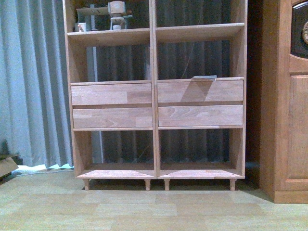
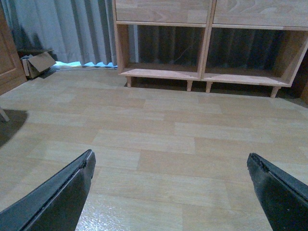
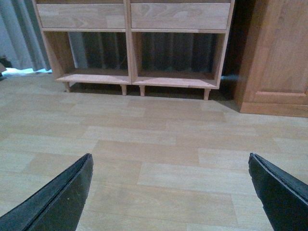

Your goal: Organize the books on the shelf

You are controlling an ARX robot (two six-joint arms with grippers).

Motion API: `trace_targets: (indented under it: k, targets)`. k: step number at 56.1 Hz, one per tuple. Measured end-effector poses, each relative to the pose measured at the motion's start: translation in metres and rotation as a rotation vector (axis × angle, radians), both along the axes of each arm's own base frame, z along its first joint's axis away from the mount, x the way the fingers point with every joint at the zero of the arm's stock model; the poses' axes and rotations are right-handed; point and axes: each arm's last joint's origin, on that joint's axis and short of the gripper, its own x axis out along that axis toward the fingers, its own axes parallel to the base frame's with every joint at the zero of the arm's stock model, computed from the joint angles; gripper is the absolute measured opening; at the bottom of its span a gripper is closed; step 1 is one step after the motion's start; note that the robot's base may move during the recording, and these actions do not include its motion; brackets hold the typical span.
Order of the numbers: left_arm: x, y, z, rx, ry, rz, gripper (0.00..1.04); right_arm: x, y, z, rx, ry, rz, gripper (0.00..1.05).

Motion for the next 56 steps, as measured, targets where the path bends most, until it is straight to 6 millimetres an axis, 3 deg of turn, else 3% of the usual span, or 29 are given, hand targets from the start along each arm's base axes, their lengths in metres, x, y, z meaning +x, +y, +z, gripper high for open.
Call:
trace_targets:
  k: [56]
  targets:
    - [0.0, 0.0, 0.0, 0.0, 0.0, 0.0, 0.97, 0.0, 0.0, 0.0, 0.0, 0.0, 0.0, 0.98]
